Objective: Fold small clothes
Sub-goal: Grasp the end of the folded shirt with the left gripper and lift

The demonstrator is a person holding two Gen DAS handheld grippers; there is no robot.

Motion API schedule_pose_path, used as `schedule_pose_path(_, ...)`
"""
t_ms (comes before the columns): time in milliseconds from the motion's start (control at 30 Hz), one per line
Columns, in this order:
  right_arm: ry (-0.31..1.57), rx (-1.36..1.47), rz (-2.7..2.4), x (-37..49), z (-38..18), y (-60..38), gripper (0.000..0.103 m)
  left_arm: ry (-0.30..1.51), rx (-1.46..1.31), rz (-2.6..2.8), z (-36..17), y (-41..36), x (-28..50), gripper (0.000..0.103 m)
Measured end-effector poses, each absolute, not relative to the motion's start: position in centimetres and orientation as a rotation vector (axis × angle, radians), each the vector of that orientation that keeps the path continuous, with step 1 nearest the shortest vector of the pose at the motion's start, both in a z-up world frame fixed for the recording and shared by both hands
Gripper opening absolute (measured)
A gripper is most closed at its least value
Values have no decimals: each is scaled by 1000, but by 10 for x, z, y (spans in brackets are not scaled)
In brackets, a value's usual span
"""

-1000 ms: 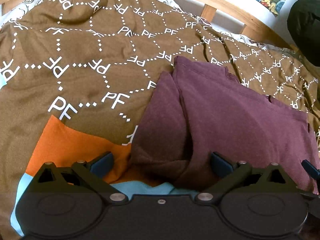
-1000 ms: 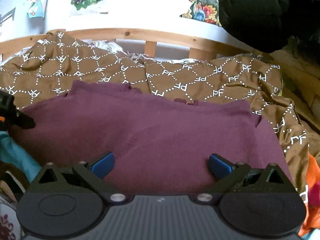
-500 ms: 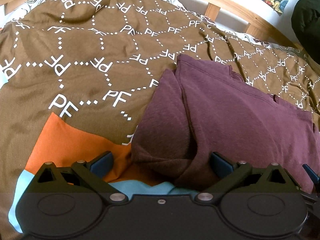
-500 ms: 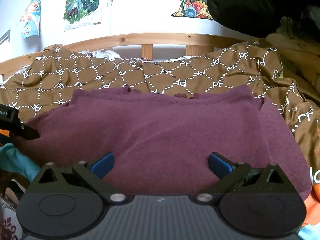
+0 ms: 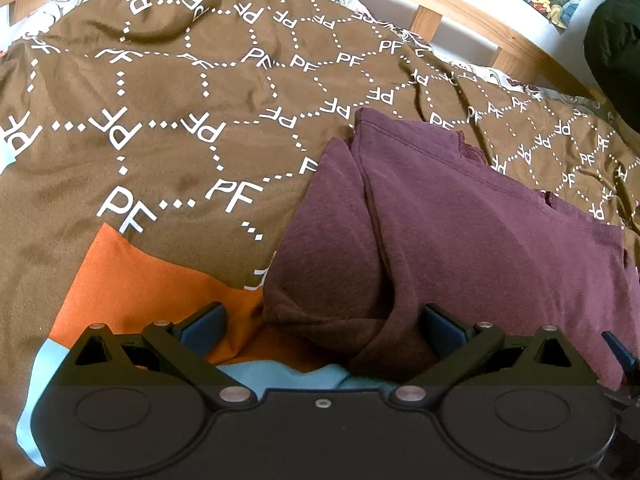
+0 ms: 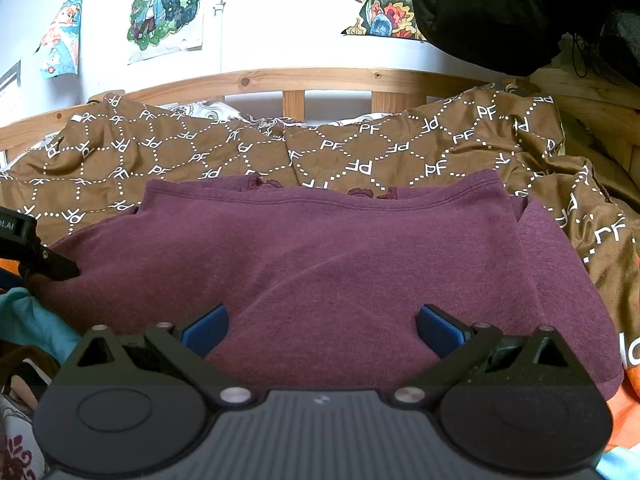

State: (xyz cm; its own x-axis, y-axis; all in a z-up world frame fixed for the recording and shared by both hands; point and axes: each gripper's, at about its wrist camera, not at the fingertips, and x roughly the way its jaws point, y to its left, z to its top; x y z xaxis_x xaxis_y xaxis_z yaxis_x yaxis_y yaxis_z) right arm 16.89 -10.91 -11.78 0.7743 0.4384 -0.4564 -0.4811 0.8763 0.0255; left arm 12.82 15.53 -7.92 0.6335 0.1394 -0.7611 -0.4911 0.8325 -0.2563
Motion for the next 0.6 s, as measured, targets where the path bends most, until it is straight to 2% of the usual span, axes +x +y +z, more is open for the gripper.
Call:
schedule_pose_path(133, 471, -94, 498, 169, -118, -109, 102, 811, -507, 382, -76, 159, 132, 99)
schedule_pose_path(333, 473, -95, 497, 169, -117, -109, 102, 814, -482, 406, -69, 150, 136, 81)
schedule_pose_path(400, 475, -96, 495, 169, -117, -109, 103, 800, -499, 413, -66, 148, 134, 64)
schedule_pose_path(600, 491, -102, 493, 169, -114, -108, 102, 719, -440, 464, -53, 133, 129, 27)
